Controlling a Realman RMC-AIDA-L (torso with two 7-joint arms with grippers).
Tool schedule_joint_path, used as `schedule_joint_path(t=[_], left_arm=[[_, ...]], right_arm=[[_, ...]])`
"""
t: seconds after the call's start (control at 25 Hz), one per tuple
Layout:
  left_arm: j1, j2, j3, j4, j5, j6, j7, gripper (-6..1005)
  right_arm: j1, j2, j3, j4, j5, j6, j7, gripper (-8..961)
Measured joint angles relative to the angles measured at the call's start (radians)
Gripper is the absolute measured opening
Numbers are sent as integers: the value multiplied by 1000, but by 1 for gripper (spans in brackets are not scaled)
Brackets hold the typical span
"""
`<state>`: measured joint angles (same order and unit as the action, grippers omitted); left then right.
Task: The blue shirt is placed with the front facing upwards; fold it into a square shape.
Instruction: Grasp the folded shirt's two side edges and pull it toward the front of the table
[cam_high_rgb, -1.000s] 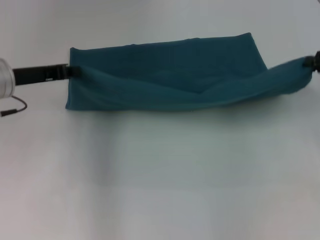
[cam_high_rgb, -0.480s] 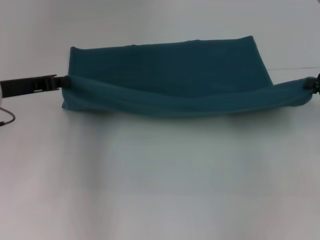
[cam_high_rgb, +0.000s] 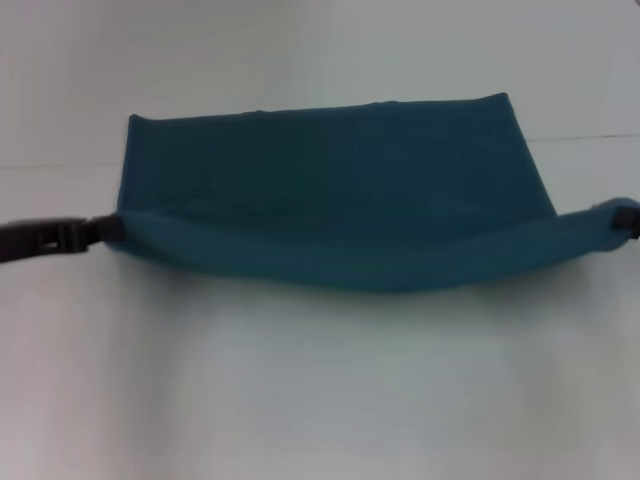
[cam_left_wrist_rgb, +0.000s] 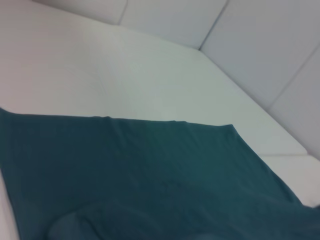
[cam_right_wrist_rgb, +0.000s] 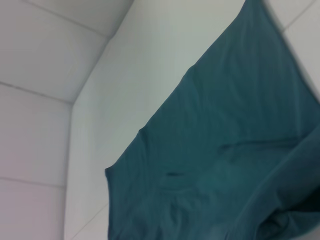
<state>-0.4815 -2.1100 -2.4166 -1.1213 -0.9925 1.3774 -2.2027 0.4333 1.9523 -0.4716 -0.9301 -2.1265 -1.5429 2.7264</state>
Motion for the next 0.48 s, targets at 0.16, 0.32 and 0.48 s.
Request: schedule_joint_path(t=[0.16, 0.32, 0.48], left_arm=[[73, -32, -14, -97, -3, 90, -6, 0], [124, -50, -40, -141, -25, 155, -7, 0], [163, -52, -62, -145, -47, 215, -6, -1]], right_arm=[[-27, 20, 28, -10, 13, -70, -21, 103], [-71, 56, 34, -59, 13, -128, -28, 103], [-119, 91, 34, -107, 12, -177, -34, 103]])
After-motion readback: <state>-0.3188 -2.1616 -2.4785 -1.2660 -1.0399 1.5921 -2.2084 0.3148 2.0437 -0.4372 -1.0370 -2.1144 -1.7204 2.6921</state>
